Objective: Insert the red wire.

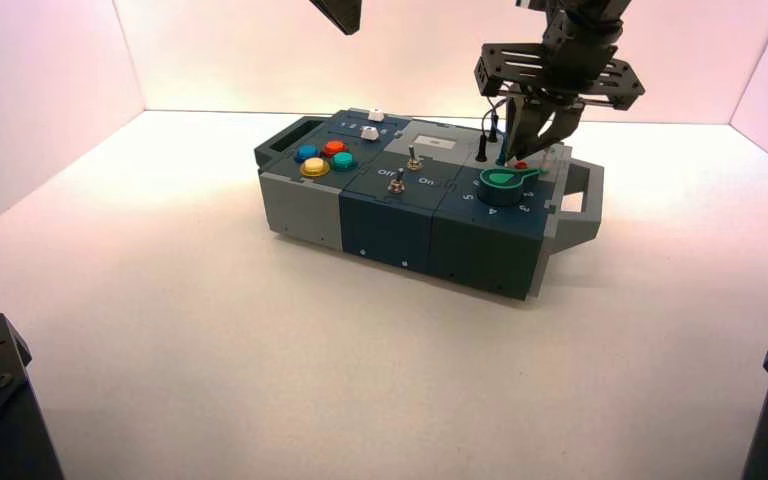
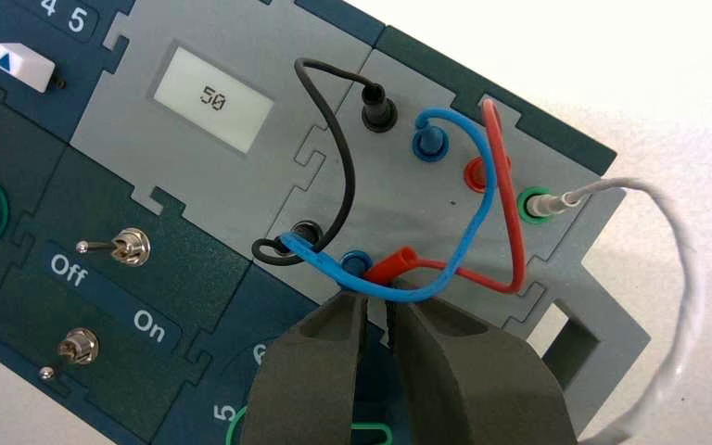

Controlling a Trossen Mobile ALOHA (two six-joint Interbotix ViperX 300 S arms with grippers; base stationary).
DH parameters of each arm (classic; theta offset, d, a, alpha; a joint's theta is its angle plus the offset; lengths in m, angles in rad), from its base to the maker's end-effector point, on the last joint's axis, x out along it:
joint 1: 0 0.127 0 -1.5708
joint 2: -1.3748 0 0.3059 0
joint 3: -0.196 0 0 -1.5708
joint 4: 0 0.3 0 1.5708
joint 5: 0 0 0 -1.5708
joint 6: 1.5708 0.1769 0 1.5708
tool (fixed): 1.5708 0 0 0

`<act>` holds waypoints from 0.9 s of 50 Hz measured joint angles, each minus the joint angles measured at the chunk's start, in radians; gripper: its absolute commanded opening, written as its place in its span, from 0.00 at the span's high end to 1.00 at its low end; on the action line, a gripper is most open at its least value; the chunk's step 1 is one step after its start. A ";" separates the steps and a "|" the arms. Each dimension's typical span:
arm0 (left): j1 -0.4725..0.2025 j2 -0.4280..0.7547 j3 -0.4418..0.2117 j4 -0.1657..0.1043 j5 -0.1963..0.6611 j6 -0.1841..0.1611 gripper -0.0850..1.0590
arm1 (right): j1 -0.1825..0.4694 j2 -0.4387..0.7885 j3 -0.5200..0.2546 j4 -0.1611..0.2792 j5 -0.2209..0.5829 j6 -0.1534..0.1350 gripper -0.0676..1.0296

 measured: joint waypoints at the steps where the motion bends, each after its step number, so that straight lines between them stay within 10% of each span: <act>1: 0.000 0.000 0.000 0.000 0.000 0.002 0.95 | -0.002 -0.003 0.000 -0.002 0.000 0.000 0.96; 45: -0.005 0.006 0.000 0.000 0.000 0.002 0.95 | -0.014 -0.067 0.000 -0.084 0.018 0.000 0.96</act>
